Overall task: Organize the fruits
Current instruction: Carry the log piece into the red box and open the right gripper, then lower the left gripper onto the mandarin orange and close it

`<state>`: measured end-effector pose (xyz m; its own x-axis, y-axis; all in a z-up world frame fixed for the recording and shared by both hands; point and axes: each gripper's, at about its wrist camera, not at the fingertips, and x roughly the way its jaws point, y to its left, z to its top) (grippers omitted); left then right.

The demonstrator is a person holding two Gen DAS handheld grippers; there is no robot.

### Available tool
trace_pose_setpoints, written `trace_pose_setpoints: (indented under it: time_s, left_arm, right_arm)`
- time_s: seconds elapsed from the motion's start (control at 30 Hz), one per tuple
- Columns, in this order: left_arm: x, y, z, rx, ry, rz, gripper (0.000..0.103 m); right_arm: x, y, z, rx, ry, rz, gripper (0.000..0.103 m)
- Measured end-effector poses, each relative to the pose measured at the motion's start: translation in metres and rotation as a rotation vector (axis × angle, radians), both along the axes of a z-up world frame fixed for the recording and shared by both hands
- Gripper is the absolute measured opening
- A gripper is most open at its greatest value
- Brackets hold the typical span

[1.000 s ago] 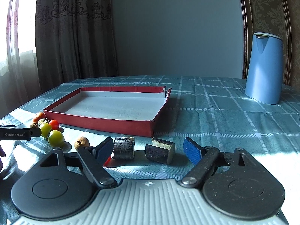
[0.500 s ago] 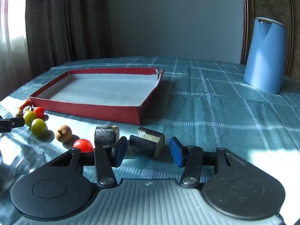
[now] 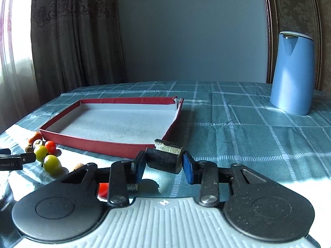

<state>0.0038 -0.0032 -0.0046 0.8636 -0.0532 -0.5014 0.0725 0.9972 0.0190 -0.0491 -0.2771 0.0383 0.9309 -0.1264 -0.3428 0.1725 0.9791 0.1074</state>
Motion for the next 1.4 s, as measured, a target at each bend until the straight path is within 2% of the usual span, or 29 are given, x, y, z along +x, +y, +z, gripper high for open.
trace_pose_setpoints:
  time_s: [0.07, 0.17, 0.3, 0.43, 0.53, 0.63, 0.7, 0.77, 0.8, 0.83, 0.93, 1.0, 1.13, 1.27, 1.4]
  left_arm:
    - [0.0, 0.0, 0.0, 0.0, -0.001, 0.003, 0.103]
    - [0.0, 0.001, 0.0, -0.004, 0.002, 0.006, 0.103]
    - [-0.001, 0.002, 0.001, -0.01, 0.004, 0.002, 0.103]
    - [0.0, 0.002, 0.001, -0.012, 0.005, -0.004, 0.103]
    - [-0.001, 0.002, 0.001, -0.012, 0.001, -0.009, 0.103]
    - [-0.004, 0.005, 0.002, -0.022, -0.001, -0.02, 0.103]
    - [-0.01, 0.01, 0.003, -0.042, -0.014, -0.057, 0.103]
    - [-0.02, 0.014, 0.004, -0.042, -0.057, -0.09, 0.103]
    - [-0.026, 0.017, 0.004, -0.028, -0.09, -0.1, 0.103]
    - [-0.032, 0.018, 0.004, -0.008, -0.122, -0.108, 0.103]
    - [-0.046, 0.023, 0.005, 0.034, -0.206, -0.136, 0.103]
    - [-0.048, 0.027, 0.007, 0.043, -0.228, -0.134, 0.103]
    - [-0.028, 0.037, 0.016, 0.011, -0.188, -0.111, 0.103]
    - [0.003, 0.05, 0.029, -0.025, -0.117, -0.092, 0.094]
    - [0.043, 0.064, 0.034, -0.094, 0.052, -0.08, 0.094]
  right_arm:
    - [0.015, 0.001, 0.014, -0.005, -0.01, 0.017, 0.037]
    - [0.051, 0.003, 0.02, 0.003, 0.031, 0.054, 0.037]
    - [0.09, 0.01, 0.008, -0.049, 0.102, 0.054, 0.037]
    - [0.109, 0.014, -0.006, -0.096, 0.157, 0.039, 0.037]
    - [0.114, 0.011, -0.013, -0.073, 0.207, 0.049, 0.04]
    - [0.102, 0.005, -0.011, -0.041, 0.173, 0.037, 0.044]
    - [0.08, -0.001, -0.002, -0.003, 0.107, 0.027, 0.047]
    - [0.054, -0.004, 0.003, 0.005, 0.04, 0.013, 0.064]
    - [0.04, -0.006, 0.004, 0.009, 0.006, 0.005, 0.078]
    - [0.026, -0.008, 0.003, 0.014, -0.025, 0.004, 0.084]
    - [0.0, -0.011, -0.004, 0.02, -0.057, -0.002, 0.084]
    - [-0.011, -0.015, -0.013, 0.035, -0.063, -0.018, 0.084]
    - [-0.011, -0.021, -0.029, 0.087, -0.05, -0.029, 0.084]
    - [-0.009, -0.024, -0.03, 0.11, -0.042, -0.023, 0.084]
    - [-0.008, -0.023, -0.032, 0.108, -0.032, -0.019, 0.084]
